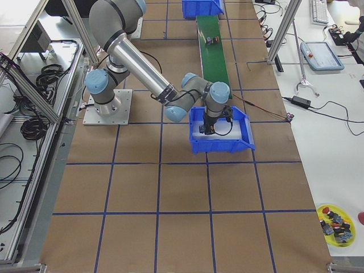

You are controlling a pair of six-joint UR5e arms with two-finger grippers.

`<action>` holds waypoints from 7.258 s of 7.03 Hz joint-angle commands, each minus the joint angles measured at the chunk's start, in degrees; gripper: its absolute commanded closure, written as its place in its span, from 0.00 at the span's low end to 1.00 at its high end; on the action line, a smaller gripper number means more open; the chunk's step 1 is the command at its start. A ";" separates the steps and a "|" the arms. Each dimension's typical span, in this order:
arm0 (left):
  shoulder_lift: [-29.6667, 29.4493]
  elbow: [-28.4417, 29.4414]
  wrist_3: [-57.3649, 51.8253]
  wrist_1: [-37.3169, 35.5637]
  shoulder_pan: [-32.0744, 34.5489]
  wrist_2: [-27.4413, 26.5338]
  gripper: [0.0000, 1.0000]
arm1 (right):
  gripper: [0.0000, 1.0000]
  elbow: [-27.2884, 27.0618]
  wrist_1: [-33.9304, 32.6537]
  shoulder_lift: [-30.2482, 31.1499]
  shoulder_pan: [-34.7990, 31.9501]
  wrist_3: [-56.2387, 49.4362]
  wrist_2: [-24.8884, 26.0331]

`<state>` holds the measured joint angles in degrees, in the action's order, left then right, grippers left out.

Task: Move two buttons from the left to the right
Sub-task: 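Carry the yellow button into the empty blue bin and release it, then raise the right gripper and move it back above the conveyor, then lower the right gripper onto the red button and grasp it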

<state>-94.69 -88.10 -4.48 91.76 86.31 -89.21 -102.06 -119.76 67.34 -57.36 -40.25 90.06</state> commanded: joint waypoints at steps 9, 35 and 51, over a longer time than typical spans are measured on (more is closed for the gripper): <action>-0.06 0.04 0.00 0.00 -0.09 0.00 0.00 | 0.00 13.98 11.37 6.74 -2.65 8.43 0.29; 0.12 -0.75 -0.09 0.00 -0.27 0.09 0.00 | 0.01 13.99 8.51 1.23 -35.10 46.40 -1.20; -0.14 -0.23 -0.09 0.00 -0.35 0.09 0.00 | 0.94 13.89 5.92 1.19 -30.39 39.77 5.02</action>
<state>-94.80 -88.38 -4.57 91.76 85.97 -89.12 -89.79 -115.28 65.87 -91.22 4.56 92.43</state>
